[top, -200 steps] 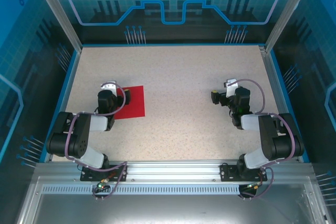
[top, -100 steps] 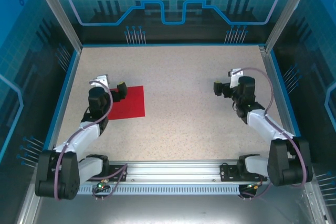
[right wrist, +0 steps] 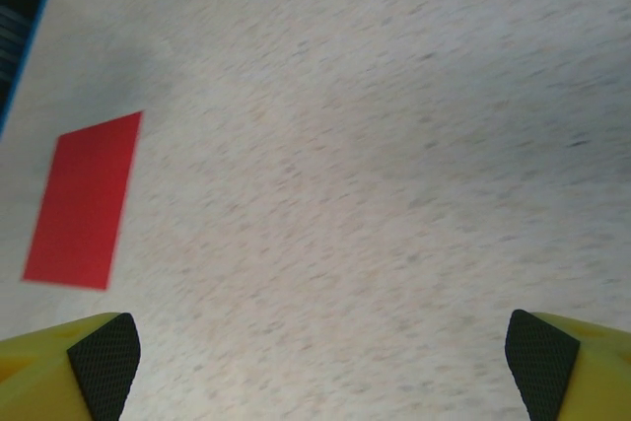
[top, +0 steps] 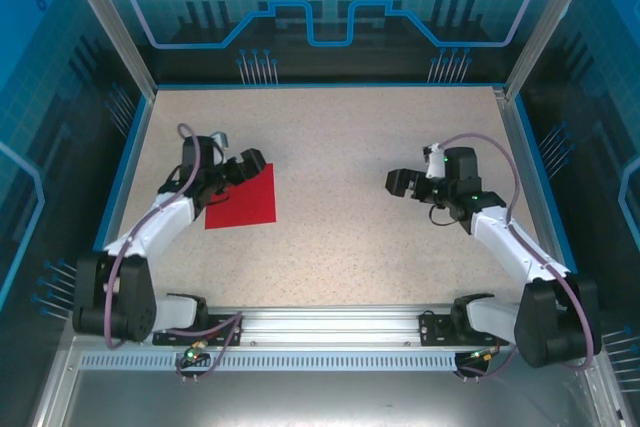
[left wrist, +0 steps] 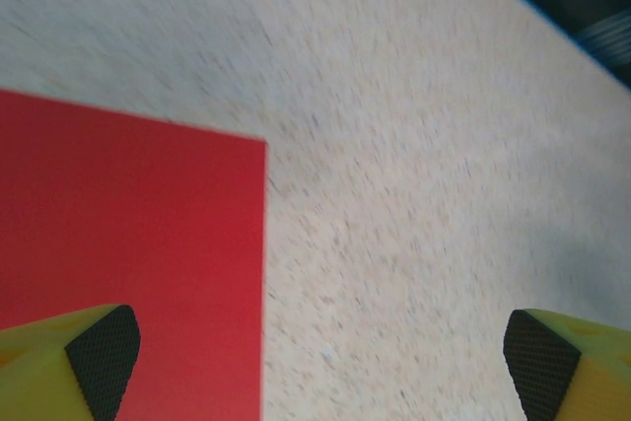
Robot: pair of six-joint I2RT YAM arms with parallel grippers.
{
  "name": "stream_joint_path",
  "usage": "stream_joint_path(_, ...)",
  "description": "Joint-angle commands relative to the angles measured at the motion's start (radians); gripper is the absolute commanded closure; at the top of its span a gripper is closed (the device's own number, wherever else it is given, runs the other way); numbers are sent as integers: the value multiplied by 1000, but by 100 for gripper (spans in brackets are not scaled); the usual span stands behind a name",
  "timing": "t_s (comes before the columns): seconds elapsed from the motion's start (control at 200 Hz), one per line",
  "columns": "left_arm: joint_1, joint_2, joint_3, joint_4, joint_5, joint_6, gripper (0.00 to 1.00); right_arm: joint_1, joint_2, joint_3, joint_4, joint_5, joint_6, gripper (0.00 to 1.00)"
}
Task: Fold a paper plane with a square sheet of paper (pick it up from the middle)
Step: Move the square sheet of paper to the center of the table.
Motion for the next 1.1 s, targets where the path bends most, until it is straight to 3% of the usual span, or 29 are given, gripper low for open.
stream_joint_path(0.0, -40, 88, 63, -115, 71, -32, 2, 86, -38, 5, -22, 9, 71, 1)
stream_joint_path(0.32, -67, 302, 165, -174, -27, -40, 2, 203, -6, -7, -13, 32, 87, 1)
stream_joint_path(0.61, -106, 361, 107, -130, 11, -126, 2, 216, 51, -55, 28, 63, 105, 1)
stream_joint_path(0.945, -301, 403, 33, 12, 36, -310, 1, 214, 35, -112, 3, 130, 127, 0)
stream_joint_path(1.095, -421, 456, 89, 44, 46, -365, 1, 201, 40, -117, -49, 156, 143, 1)
